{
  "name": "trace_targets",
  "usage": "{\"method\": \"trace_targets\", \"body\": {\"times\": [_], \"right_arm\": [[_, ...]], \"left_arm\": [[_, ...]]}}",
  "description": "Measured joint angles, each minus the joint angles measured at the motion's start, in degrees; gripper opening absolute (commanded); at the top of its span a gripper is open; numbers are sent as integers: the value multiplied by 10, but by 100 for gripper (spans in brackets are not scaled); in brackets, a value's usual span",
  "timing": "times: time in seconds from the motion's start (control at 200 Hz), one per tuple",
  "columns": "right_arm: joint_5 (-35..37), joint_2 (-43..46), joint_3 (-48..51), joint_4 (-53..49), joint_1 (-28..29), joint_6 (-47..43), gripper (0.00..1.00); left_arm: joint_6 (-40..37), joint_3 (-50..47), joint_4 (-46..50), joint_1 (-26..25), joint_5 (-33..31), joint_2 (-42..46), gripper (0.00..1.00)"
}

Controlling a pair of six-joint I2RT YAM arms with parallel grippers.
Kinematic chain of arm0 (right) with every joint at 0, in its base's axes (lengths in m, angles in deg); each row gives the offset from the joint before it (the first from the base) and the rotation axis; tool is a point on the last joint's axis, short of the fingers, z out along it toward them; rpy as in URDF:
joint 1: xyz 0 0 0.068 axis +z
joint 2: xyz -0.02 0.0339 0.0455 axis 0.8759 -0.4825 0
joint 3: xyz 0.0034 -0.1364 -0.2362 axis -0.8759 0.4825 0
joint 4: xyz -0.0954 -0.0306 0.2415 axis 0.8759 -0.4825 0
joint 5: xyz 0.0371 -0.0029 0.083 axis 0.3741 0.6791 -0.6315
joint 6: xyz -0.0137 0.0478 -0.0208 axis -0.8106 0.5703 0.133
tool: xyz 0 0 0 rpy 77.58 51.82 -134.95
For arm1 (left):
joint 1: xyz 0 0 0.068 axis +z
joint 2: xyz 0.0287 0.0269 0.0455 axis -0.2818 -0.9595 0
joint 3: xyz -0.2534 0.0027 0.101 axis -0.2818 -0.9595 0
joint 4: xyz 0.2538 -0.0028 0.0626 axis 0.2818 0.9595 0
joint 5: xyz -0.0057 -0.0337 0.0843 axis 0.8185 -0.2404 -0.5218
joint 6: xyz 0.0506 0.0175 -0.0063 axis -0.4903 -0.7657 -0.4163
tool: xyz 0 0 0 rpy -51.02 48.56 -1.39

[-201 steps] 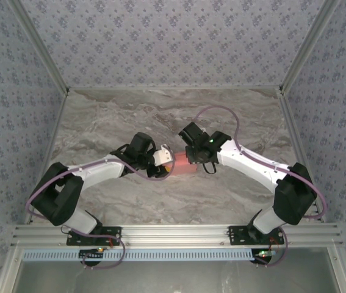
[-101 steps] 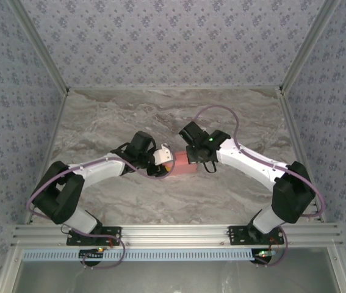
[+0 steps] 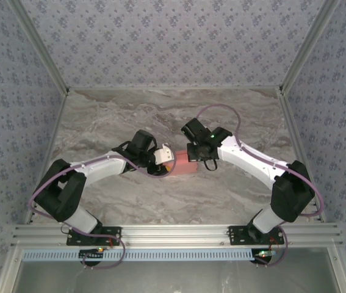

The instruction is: Fold the paper box

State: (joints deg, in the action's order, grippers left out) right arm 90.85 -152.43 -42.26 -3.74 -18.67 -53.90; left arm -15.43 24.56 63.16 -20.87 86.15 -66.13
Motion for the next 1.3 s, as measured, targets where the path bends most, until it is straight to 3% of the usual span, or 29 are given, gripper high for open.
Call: {"method": "trace_targets", "body": {"times": [0.804, 1.299], "right_arm": [[4, 7, 32, 49, -2, -4, 5], [25, 24, 60, 74, 11, 25, 7]], "left_arm": [[-3, 0, -3, 1, -7, 0, 55], [74, -19, -65, 1, -69, 19, 70]]}}
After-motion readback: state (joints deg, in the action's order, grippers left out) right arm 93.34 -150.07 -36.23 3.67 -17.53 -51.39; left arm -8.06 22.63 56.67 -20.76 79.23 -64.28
